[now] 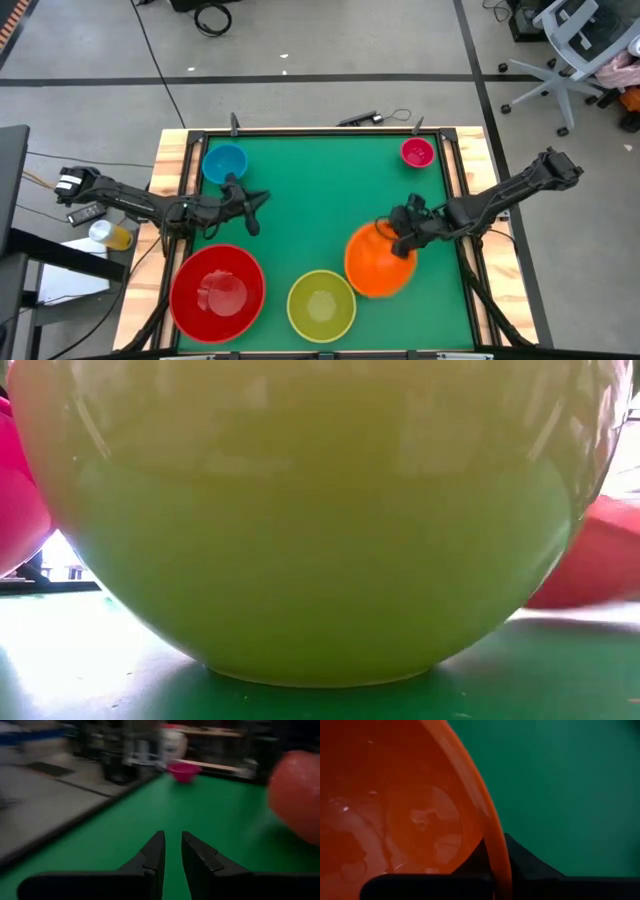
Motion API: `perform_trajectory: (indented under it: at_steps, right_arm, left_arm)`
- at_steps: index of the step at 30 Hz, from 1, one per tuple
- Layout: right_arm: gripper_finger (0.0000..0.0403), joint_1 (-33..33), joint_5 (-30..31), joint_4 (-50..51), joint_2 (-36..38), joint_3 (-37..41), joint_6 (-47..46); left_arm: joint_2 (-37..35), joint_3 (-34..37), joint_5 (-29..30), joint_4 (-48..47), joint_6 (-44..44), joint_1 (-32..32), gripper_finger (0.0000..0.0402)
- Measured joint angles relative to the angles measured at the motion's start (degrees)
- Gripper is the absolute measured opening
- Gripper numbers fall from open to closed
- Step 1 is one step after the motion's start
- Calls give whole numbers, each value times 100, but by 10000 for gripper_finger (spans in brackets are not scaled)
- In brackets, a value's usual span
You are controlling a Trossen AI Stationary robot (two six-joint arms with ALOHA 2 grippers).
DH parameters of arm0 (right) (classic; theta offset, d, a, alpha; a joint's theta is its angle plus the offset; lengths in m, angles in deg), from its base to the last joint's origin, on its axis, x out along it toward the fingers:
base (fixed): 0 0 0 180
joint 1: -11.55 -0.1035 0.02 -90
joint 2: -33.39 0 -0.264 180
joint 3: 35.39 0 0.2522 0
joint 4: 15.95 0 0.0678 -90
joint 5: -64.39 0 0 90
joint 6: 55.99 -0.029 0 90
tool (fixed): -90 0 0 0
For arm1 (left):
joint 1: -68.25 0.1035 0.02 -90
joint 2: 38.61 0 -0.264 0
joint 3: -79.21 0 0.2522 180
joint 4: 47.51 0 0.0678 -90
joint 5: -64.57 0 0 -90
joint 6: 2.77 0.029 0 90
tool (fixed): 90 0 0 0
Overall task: Nest bowls inside each other
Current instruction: Stack the orange bowl on top of the red bowl
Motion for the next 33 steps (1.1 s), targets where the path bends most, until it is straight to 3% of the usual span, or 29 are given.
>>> perform_trajectory:
  at_steps: [3, 5, 11, 13, 17, 20, 33]
  right_arm:
    - [18, 353, 792, -726, 148, -1, 177]
    - [21, 699, 833, -1576, 144, -1, 541]
    - [19, 1604, -535, -5127, -704, -27, 1586]
    - [17, 1733, -1020, -5884, -1142, -24, 1670]
    - [19, 1794, -1391, -7184, -2023, -60, 1681]
    - [20, 1777, -1599, -7596, -2636, -394, 1677]
    - [18, 1314, -2130, -7598, -4599, -2689, 2258]
  left_arm:
    - [-121, 0, 345, 13, 136, 58, 64]
    - [-204, 0, 519, 21, 120, 147, 64]
    - [-236, 0, 946, 15, 110, 614, 64]
    - [-235, 0, 947, -42, 103, 813, 64]
    - [-232, 0, 956, -158, -37, 1102, 64]
    - [-230, 0, 956, -324, -102, 1242, 64]
    - [-230, 0, 892, -656, -465, 1342, 64]
